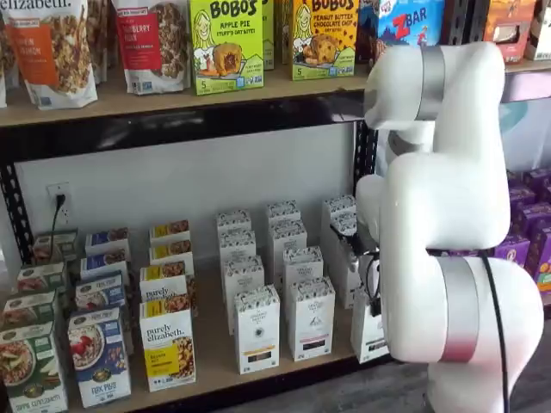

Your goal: Pick up the white box with a green strip in the middle, on the bottom shelf, the sixth box from the left

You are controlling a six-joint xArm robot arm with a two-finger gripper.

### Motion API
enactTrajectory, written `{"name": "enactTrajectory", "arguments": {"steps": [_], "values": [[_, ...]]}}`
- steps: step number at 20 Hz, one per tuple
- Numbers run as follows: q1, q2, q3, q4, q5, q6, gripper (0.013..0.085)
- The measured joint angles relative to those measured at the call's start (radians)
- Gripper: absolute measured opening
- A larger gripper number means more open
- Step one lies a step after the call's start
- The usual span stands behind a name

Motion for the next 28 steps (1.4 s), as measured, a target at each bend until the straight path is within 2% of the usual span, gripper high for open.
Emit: {"name": "enactTrajectory", "arguments": {"steps": [2,4,7,9,11,18,24,28], "values": [[0.005,-0.04,0.063,0.025,-0.011,-0.016,0.053],[0.011,-0.084,0.131,0.03,-0.027,-0.011,0.053],[0.013,-0.149,0.223,-0.058,-0.062,0.079,0.053],[0.019,-0.216,0.305,-0.069,-0.088,0.097,0.053],[0.041,-0.3,0.39,0.004,-0.085,0.047,0.053],[0.107,-0.557,0.583,0.07,-0.011,0.042,0.053],[0.174,-0.833,0.742,0.195,0.095,-0.022,0.053],[0.217,-0.992,0.796,0.27,0.2,-0.057,0.053]]}}
